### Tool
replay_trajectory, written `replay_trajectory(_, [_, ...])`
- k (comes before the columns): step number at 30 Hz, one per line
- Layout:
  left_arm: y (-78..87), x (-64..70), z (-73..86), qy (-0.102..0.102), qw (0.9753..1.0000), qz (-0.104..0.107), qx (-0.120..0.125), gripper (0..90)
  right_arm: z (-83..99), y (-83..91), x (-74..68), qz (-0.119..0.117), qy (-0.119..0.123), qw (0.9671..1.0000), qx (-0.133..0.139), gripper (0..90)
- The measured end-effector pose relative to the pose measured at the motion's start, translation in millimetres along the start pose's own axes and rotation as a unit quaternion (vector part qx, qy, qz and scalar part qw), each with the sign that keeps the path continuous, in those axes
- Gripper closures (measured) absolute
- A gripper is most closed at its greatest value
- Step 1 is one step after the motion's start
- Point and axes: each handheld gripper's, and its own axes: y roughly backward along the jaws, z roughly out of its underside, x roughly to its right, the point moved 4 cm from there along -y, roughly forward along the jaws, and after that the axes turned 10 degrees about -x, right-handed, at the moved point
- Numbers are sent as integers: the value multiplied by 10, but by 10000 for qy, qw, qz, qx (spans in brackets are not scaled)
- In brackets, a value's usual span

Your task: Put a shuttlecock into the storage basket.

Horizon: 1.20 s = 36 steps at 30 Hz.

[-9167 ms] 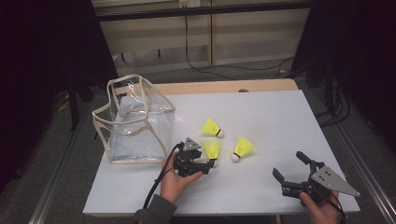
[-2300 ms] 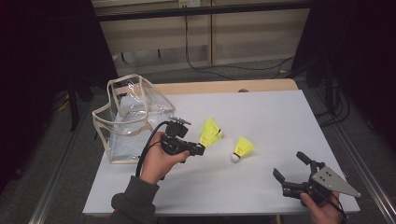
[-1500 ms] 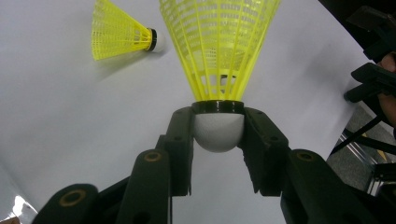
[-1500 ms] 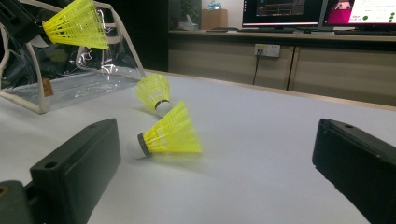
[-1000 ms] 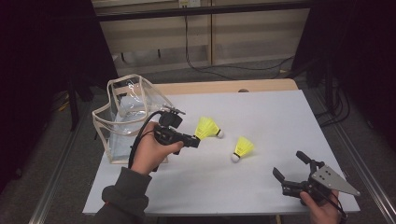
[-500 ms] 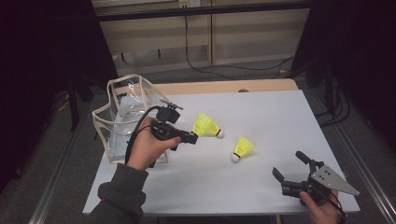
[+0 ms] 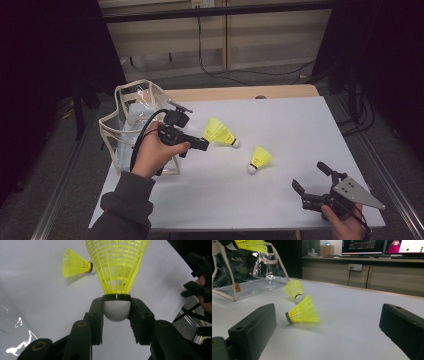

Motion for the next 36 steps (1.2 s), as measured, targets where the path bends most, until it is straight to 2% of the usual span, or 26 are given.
replay_trajectory(9, [75, -2, -49, 10, 10000, -32, -2, 648, -2, 2, -2, -4, 10, 10000, 6, 9])
replay_trajectory(13, [117, -11, -66, 10, 10000, 15, -34, 649, -5, 5, 0, 2, 1, 10000, 25, 9])
replay_trajectory(21, [180, -45, -89, 78, 10000, -49, -8, 648, -8, 7, -1, -6, 16, 10000, 40, 9])
replay_trajectory(29, [251, -63, -116, 58, 9999, -145, -37, 649, -9, 8, 4, 3, 16, 10000, 46, 9])
replay_trajectory(36, [308, -89, -137, 107, 9999, -127, -13, 649, -10, 11, 0, -5, 24, 10000, 39, 9])
